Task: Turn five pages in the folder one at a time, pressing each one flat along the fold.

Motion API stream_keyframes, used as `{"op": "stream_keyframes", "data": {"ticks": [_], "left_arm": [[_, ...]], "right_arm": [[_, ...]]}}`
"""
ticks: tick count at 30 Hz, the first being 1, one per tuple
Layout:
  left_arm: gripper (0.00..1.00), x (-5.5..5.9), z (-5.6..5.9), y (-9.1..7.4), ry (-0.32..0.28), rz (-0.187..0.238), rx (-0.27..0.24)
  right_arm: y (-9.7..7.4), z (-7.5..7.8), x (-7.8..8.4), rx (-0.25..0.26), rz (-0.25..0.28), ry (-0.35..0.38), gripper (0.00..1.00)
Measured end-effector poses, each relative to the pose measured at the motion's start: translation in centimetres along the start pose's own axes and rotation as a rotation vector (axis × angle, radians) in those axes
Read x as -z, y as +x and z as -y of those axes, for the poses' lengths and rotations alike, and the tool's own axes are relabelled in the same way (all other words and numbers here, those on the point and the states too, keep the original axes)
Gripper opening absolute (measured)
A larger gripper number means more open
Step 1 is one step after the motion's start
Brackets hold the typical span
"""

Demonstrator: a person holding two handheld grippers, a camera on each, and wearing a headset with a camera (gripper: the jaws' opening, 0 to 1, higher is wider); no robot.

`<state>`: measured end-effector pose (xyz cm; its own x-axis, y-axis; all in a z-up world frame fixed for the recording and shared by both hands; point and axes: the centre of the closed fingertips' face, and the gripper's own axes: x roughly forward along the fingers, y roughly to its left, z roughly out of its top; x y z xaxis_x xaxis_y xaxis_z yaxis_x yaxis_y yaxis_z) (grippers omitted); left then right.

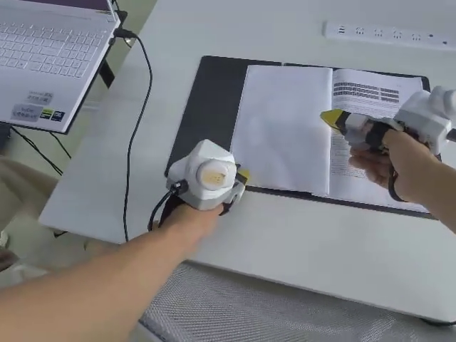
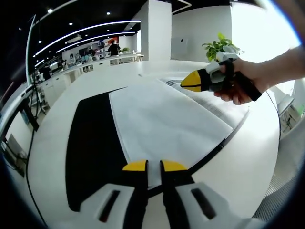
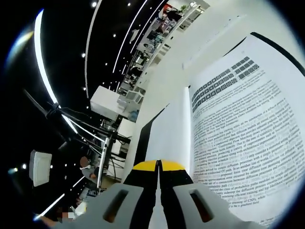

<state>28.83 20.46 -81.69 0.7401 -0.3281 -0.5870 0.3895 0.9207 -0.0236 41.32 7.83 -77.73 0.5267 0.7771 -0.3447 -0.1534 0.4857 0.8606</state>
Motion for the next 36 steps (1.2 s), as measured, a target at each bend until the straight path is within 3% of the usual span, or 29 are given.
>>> {"op": "stream_keyframes", "data": {"ticks": [6, 10, 15, 25, 32, 36], "left_arm": [[0.08, 0.1, 0.0, 0.1, 0.013, 0.001, -0.006], [0.08, 0.1, -0.1, 0.2, 0.018, 0.0, -0.007], [0.08, 0.1, -0.1, 0.1, 0.011, 0.007, -0.013], [0.08, 0.1, 0.0, 0.0, 0.013, 0.004, -0.015], [0.08, 0.1, -0.1, 0.0, 0.015, 0.004, -0.011], [0.08, 0.1, 0.0, 0.0, 0.019, 0.003, -0.007]], "right_arm": [[1.2, 1.5, -1.0, 0.025, -0.014, 0.125, 0.0], [1.8, 2.0, -1.8, 0.019, 0.01, 0.192, 0.0], [2.7, 2.9, -2.3, 0.033, 0.007, 0.204, 0.0], [4.6, 2.7, -3.7, 0.042, 0.022, 0.227, 0.0], [6.2, 4.2, -6.2, 0.045, 0.093, 0.309, 0.0], [6.7, 4.3, -7.3, 0.055, 0.146, 0.295, 0.0]]}}
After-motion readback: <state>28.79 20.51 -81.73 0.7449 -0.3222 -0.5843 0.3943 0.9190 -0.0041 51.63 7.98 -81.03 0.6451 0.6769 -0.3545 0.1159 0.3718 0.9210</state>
